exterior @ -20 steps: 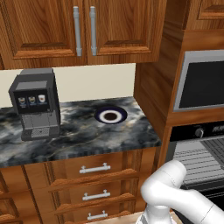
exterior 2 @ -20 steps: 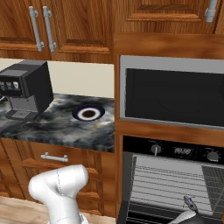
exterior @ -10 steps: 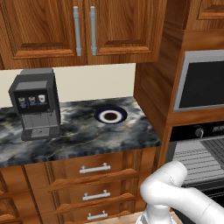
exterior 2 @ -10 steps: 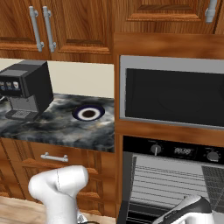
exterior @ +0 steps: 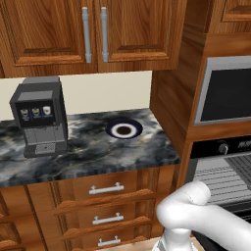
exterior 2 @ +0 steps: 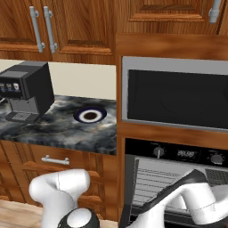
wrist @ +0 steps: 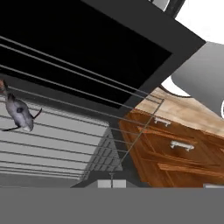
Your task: Take the fish from the oven and place it on the plate on the counter.
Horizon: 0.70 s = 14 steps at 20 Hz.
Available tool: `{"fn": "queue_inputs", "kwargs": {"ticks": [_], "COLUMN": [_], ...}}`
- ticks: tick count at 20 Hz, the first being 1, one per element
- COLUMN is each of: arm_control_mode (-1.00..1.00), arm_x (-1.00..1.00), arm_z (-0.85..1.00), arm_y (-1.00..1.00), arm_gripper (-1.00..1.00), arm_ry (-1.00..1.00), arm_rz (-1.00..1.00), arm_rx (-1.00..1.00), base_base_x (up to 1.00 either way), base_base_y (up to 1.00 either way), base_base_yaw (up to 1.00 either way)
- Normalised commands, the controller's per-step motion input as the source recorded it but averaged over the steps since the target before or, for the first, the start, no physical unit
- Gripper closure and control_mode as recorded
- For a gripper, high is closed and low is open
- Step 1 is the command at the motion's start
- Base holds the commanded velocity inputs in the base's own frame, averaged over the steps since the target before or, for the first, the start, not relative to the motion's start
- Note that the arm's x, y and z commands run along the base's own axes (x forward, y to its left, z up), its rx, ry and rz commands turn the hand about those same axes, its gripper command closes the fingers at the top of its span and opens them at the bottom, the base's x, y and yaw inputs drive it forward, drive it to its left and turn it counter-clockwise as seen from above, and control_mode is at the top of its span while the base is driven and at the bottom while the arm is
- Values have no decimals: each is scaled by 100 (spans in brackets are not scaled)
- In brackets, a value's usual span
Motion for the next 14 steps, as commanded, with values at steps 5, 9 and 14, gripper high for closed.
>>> {"fn": "queue_inputs", "kwargs": {"ticks": [5, 9, 14], "arm_control_mode": [-100, -100, -100], "arm_x": [37, 26, 9], "arm_z": [12, 0, -3], "arm_y": [40, 31, 7], "arm_gripper": [100, -100, -100], "arm_ry": [53, 55, 33], "arm_rz": [-4, -9, -7], "arm_rx": [-12, -5, 0], "base_base_x": [0, 0, 0], "base_base_y": [0, 0, 0], "base_base_yaw": [0, 0, 0]}}
